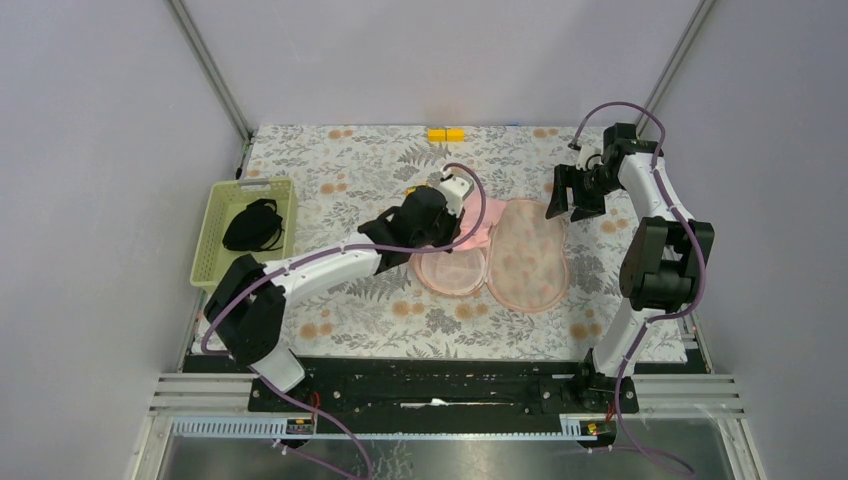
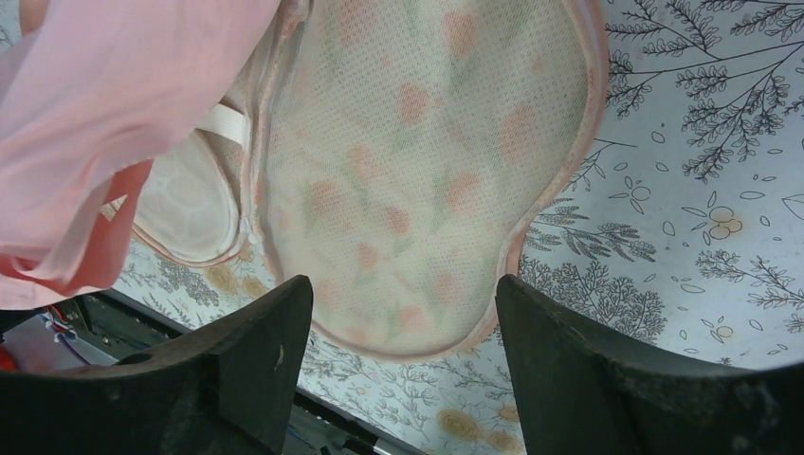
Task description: Unzip the laundry bag and remove the bra
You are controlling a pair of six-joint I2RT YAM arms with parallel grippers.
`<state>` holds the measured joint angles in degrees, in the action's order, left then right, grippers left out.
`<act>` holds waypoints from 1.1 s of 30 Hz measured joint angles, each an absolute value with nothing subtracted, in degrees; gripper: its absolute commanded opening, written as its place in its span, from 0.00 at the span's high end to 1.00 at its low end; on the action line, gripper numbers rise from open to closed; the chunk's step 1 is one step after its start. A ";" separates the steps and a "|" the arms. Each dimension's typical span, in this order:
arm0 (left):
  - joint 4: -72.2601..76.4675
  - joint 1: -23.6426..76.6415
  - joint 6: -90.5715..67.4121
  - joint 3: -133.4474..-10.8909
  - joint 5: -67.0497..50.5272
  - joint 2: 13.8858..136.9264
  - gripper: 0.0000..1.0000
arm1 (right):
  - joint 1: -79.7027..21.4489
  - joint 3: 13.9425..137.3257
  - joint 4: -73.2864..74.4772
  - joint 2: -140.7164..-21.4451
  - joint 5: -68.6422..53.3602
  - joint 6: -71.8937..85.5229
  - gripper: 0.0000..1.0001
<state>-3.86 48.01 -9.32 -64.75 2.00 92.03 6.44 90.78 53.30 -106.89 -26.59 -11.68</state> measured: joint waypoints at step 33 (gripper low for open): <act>-11.25 21.71 -2.70 -89.30 -5.93 85.23 1.00 | 6.44 90.78 53.30 -106.89 -28.67 -12.21 0.00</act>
